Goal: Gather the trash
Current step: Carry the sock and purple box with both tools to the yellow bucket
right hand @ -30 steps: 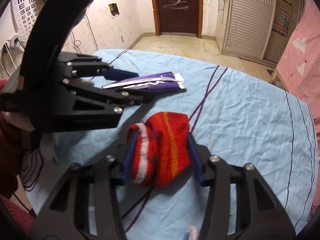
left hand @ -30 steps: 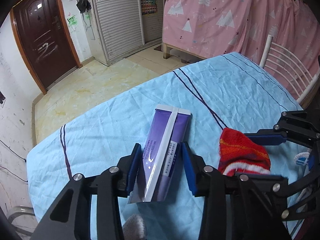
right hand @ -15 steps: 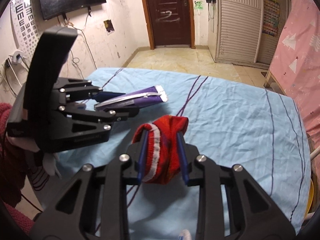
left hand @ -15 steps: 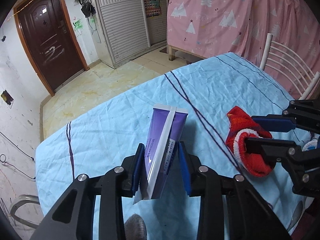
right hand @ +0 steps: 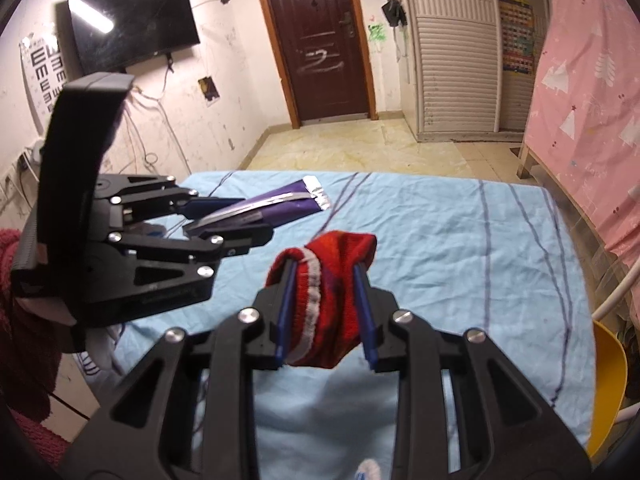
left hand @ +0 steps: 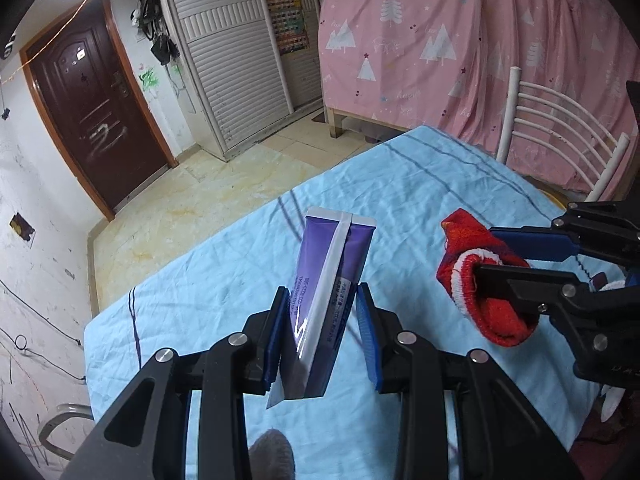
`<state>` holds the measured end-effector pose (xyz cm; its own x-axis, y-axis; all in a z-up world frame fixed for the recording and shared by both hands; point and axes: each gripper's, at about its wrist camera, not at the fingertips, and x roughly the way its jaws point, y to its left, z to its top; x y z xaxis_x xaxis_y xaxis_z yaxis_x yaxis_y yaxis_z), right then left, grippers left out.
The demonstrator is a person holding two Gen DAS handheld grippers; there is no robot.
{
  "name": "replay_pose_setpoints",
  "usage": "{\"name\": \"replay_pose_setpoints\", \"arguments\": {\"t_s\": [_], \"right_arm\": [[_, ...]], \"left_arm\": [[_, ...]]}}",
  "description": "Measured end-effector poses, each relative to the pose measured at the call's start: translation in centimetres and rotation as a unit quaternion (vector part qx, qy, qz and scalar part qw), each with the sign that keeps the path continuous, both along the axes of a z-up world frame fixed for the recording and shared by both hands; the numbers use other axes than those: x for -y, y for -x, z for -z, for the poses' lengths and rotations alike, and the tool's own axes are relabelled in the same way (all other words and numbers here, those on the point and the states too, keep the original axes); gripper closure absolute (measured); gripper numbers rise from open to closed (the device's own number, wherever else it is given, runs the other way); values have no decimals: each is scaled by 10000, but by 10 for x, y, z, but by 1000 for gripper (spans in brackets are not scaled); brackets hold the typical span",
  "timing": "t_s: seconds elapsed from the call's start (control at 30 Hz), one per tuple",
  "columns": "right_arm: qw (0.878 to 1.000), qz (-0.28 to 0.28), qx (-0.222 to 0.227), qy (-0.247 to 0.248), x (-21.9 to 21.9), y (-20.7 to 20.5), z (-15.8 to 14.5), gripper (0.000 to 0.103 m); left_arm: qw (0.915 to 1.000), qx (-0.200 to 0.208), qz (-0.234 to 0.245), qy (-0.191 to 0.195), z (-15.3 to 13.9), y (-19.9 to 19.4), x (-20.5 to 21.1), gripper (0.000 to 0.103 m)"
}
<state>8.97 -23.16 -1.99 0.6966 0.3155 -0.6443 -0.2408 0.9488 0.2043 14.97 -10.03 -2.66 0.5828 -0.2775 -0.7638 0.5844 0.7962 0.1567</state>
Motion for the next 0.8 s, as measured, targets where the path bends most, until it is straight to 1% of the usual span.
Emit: {"name": "replay_pose_setpoints", "arguments": {"t_s": [0.23, 0.5, 0.63, 0.8], "right_arm": [[9992, 299, 72, -241, 43, 13, -1, 77], [9967, 665, 209, -408, 99, 31, -3, 77], [9946, 878, 282, -471, 128, 37, -4, 76], [9892, 1300, 382, -550, 174, 45, -4, 76]], "left_arm": [[9995, 74, 266, -141, -7, 14, 47, 78], [9979, 152, 583, -238, -11, 29, 104, 78], [9966, 163, 753, -289, -10, 37, 134, 78], [9947, 138, 964, -322, -6, 48, 170, 78]]}}
